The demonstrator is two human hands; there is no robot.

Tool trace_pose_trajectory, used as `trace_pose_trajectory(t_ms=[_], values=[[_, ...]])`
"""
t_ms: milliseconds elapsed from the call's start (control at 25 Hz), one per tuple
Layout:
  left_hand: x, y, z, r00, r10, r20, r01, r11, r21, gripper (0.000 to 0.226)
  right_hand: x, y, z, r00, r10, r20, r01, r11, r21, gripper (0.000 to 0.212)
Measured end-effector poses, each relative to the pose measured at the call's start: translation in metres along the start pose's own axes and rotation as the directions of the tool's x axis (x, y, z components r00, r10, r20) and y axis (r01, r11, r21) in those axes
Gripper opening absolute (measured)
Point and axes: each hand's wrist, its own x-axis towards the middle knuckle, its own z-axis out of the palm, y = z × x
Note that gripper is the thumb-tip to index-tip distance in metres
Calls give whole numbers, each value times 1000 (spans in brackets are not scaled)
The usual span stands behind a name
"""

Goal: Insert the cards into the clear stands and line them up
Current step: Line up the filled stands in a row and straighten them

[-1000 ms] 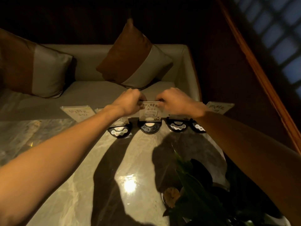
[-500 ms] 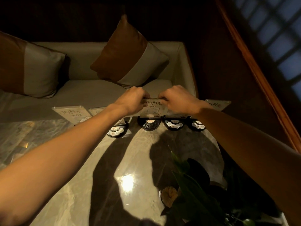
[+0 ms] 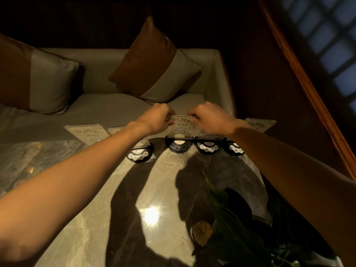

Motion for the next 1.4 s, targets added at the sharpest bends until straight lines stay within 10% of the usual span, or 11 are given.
trace_pose_trajectory(t_ms=[720,1080,1240,1400], values=[[5,0,-1,1000,6,20,-6,999,-34,15,0,-2,-2,999,31,26,-33,998,49,23],[-28,-33,-47,978,-79,192,74,997,33,67,8,-16,-19,998,42,56,-44,999,31,52],[-52,-66,-69,924,-193,330,85,945,317,38,28,-73,-15,997,-81,4,80,992,98,48],[-65,-74,-57,975,-132,181,67,943,325,10,52,-122,13,979,-167,121,166,986,17,26]])
